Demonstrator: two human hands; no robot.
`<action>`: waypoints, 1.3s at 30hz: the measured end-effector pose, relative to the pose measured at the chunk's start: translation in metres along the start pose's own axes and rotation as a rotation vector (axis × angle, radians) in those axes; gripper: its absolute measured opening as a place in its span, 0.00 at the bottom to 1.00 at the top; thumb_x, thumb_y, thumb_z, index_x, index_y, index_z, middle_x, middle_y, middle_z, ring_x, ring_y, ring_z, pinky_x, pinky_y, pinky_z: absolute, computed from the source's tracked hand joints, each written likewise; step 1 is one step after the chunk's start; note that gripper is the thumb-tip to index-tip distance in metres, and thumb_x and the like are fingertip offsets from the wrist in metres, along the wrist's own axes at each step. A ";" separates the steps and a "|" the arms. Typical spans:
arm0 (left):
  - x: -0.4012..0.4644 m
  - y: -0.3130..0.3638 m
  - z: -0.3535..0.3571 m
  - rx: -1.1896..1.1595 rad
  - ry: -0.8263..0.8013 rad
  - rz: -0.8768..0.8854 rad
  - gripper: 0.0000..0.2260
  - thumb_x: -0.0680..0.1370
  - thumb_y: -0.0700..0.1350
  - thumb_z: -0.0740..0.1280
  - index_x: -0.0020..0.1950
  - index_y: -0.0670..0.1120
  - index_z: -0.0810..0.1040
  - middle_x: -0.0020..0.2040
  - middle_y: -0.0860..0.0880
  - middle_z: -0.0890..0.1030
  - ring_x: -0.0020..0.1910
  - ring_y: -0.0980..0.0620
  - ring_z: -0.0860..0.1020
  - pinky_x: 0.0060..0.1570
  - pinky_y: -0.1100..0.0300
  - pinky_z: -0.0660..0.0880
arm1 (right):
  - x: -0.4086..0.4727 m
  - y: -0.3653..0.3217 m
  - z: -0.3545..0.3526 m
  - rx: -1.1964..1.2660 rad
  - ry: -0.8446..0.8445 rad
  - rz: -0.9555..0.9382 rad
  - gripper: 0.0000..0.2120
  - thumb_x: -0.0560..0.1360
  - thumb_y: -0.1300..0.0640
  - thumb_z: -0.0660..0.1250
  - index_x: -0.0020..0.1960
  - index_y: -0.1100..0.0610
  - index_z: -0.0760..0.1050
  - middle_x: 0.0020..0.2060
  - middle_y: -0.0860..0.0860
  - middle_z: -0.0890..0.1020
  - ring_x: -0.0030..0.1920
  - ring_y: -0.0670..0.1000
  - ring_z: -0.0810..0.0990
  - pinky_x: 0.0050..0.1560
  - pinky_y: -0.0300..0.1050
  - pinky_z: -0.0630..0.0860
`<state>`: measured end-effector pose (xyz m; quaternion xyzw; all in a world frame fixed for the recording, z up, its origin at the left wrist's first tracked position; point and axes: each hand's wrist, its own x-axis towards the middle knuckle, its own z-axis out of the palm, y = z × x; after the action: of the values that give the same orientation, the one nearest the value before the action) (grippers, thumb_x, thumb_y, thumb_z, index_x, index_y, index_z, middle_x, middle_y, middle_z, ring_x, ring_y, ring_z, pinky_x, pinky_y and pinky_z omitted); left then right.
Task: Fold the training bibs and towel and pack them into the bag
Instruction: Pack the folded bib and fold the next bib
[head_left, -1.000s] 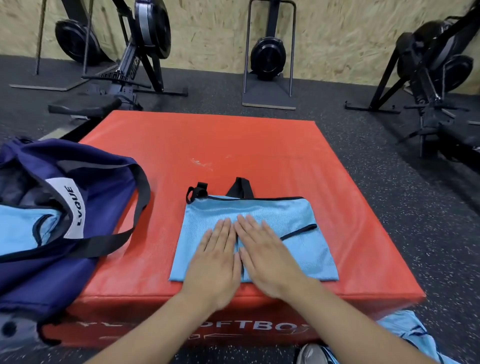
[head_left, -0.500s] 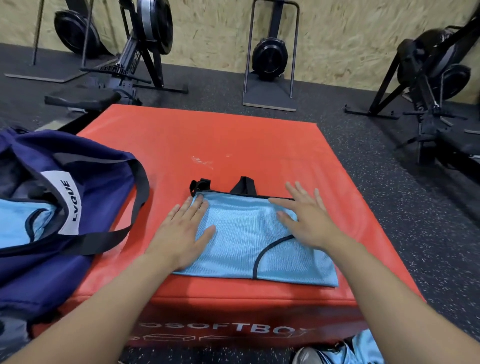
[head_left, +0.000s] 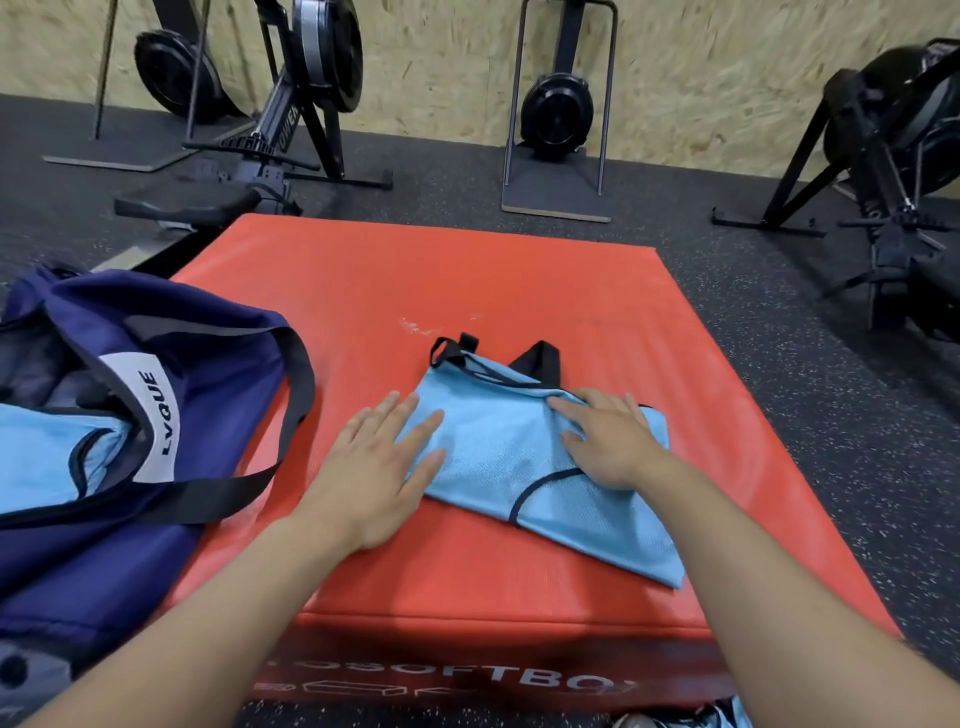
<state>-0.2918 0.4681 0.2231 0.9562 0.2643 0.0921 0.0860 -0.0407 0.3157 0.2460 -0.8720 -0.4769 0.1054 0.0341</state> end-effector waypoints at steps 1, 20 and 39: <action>-0.001 0.002 0.001 0.004 -0.006 0.008 0.34 0.77 0.66 0.36 0.80 0.60 0.57 0.82 0.51 0.54 0.81 0.53 0.46 0.77 0.57 0.40 | 0.000 0.001 0.000 -0.025 0.015 0.055 0.25 0.83 0.49 0.55 0.79 0.41 0.57 0.77 0.47 0.61 0.76 0.53 0.58 0.78 0.57 0.44; -0.035 0.055 -0.001 0.031 -0.199 0.244 0.38 0.74 0.69 0.32 0.80 0.61 0.57 0.81 0.58 0.54 0.80 0.58 0.48 0.75 0.60 0.43 | -0.084 0.037 -0.013 -0.034 -0.252 0.334 0.29 0.81 0.46 0.53 0.80 0.52 0.56 0.76 0.57 0.61 0.74 0.60 0.64 0.72 0.58 0.65; -0.107 0.050 -0.006 0.077 -0.169 0.394 0.25 0.82 0.67 0.42 0.76 0.66 0.63 0.80 0.64 0.41 0.79 0.62 0.43 0.76 0.58 0.44 | -0.240 0.103 0.026 0.210 -0.010 -0.220 0.24 0.77 0.30 0.53 0.73 0.30 0.63 0.78 0.34 0.52 0.77 0.32 0.45 0.79 0.42 0.49</action>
<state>-0.3591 0.3707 0.2255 0.9962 0.0674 0.0165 0.0517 -0.0867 0.0574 0.2402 -0.8055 -0.5561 0.1547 0.1340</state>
